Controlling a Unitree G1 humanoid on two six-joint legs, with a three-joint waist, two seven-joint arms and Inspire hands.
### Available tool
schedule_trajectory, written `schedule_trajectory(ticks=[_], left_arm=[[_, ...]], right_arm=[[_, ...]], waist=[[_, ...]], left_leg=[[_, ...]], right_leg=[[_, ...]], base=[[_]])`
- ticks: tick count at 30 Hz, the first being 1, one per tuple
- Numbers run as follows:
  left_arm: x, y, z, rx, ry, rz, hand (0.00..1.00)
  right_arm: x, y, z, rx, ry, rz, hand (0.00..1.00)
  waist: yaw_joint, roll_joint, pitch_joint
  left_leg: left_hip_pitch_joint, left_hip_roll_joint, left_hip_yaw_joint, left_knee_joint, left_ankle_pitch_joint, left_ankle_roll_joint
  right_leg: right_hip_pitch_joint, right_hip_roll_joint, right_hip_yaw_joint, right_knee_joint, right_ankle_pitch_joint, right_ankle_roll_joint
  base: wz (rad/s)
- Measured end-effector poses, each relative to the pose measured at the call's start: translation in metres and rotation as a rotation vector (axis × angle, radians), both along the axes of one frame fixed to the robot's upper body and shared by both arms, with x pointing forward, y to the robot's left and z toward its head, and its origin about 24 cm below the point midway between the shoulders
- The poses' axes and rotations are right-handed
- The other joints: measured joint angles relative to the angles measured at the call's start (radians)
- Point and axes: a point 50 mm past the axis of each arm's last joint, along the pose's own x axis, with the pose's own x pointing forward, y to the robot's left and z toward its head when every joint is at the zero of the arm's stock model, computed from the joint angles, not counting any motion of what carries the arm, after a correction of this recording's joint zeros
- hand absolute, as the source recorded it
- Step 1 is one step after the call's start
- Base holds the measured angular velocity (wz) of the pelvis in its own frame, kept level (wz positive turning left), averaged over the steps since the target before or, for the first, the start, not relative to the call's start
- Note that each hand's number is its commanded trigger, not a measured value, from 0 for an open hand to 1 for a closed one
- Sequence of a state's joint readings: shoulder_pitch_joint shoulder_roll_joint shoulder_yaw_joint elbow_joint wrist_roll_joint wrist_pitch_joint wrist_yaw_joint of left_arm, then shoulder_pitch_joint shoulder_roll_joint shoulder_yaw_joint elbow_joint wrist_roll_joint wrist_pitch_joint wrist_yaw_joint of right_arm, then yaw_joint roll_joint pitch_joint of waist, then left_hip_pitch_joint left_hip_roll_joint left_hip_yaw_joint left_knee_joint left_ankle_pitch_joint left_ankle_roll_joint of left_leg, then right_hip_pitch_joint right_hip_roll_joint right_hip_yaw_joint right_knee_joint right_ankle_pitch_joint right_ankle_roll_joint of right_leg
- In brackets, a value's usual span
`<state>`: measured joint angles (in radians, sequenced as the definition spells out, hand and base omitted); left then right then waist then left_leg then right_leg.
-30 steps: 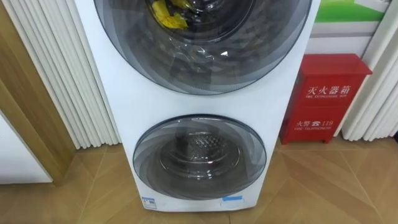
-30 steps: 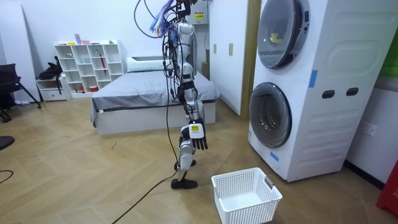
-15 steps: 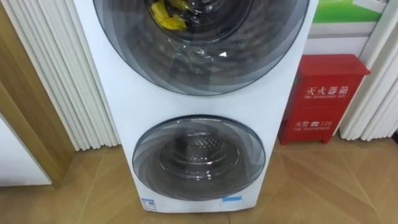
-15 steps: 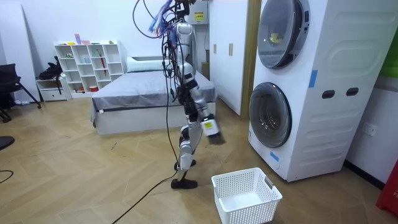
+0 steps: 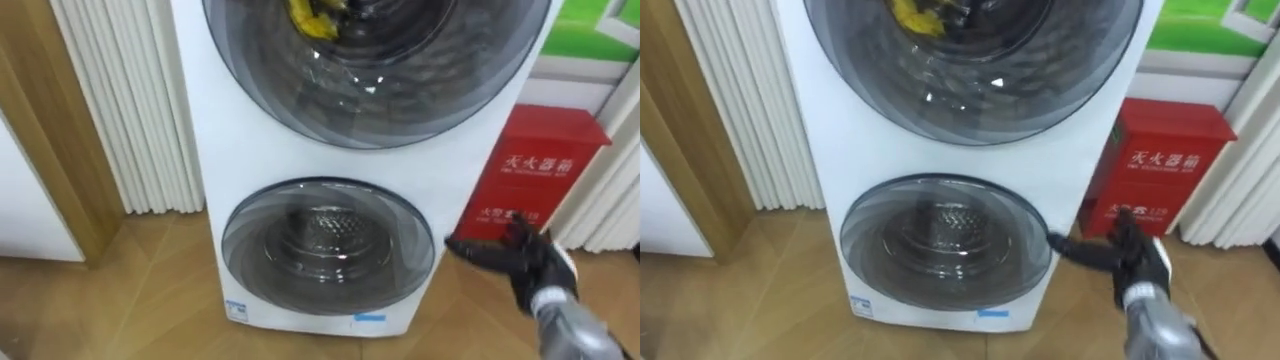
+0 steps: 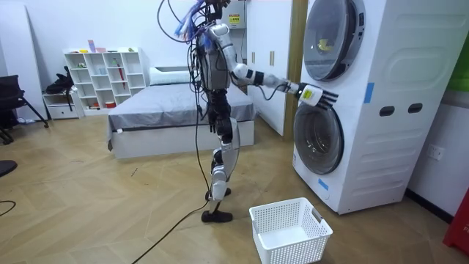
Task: Pick clothes from washing machine
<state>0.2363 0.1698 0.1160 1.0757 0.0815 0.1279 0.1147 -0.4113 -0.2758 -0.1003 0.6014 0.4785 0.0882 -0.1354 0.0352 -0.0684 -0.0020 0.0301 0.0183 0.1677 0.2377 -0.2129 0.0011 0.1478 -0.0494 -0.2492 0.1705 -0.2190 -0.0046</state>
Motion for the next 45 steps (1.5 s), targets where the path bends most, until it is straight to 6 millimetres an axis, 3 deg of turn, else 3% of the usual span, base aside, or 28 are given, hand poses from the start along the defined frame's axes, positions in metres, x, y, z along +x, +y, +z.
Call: schedule_trajectory(ticks=[5, 7, 10, 14, 22, 29, 41, 45], left_arm=[[0.005, 0.003, 0.002, 0.022, 0.0, -0.037, 0.0], [0.001, 0.003, 0.002, 0.03, 0.02, -0.054, 0.0], [-0.004, 0.007, 0.003, 0.048, 0.05, -0.084, 0.0], [-0.003, 0.008, 0.003, 0.048, 0.06, -0.094, 0.0], [0.01, 0.012, 0.007, 0.067, 0.043, -0.158, 0.0], [0.008, 0.013, 0.007, 0.065, 0.055, -0.145, 0.0], [0.011, 0.018, 0.009, 0.077, 0.045, -0.132, 0.0], [0.007, 0.019, 0.009, 0.082, 0.055, -0.132, 0.0]], right_arm=[[0.02, -0.008, 0.039, -0.054, -0.092, 0.001, 0.0], [0.031, -0.007, 0.06, -0.065, -0.147, -0.006, 0.0], [0.033, -0.015, 0.072, -0.094, -0.168, -0.037, 0.0], [0.039, -0.017, 0.088, -0.105, -0.203, -0.061, 0.0], [0.046, -0.015, 0.104, -0.077, -0.196, -0.049, 0.0], [0.05, -0.017, 0.114, -0.086, -0.176, -0.044, 0.0], [0.054, -0.007, 0.122, -0.215, -0.147, -0.008, 0.0], [0.05, 0.005, 0.147, -0.245, -0.261, 0.007, 0.0]], waist=[[0.027, 0.002, -0.0008], [0.028, -0.01, 0.0004], [0.036, -0.038, 0.0012], [0.051, -0.051, 0.0001], [0.042, -0.053, 0.0002], [0.045, -0.058, -0.003], [0.05, -0.071, -0.0046], [0.045, -0.068, -0.0028]], left_leg=[[0.017, -0.001, -0.014, -0.016, 0.002, 0.0], [0.02, -0.003, -0.031, -0.026, 0.004, -0.002], [0.044, -0.006, -0.046, -0.052, 0.014, -0.003], [0.036, -0.008, -0.048, -0.051, 0.014, -0.003], [0.014, -0.012, -0.049, -0.052, 0.014, -0.003], [0.001, -0.009, -0.048, -0.051, 0.014, -0.003], [0.001, -0.008, -0.051, -0.051, 0.014, -0.003], [0.008, -0.005, -0.048, -0.051, 0.014, -0.003]], right_leg=[[0.011, 0.0, -0.029, -0.001, 0.0, 0.001], [0.012, 0.001, -0.039, -0.001, 0.001, 0.001], [0.029, 0.002, -0.057, 0.0, 0.001, 0.003], [0.023, 0.0, -0.058, -0.002, 0.002, 0.004], [-0.005, -0.004, -0.061, -0.001, 0.003, 0.005], [-0.023, -0.002, -0.063, 0.0, 0.003, 0.005], [-0.028, -0.002, -0.058, 0.0, 0.003, 0.005], [-0.029, 0.0, -0.057, -0.002, 0.003, 0.005]], base=[[0.08], [0.11], [0.16], [0.02], [-0.1], [-0.05], [-0.03], [-0.2]])
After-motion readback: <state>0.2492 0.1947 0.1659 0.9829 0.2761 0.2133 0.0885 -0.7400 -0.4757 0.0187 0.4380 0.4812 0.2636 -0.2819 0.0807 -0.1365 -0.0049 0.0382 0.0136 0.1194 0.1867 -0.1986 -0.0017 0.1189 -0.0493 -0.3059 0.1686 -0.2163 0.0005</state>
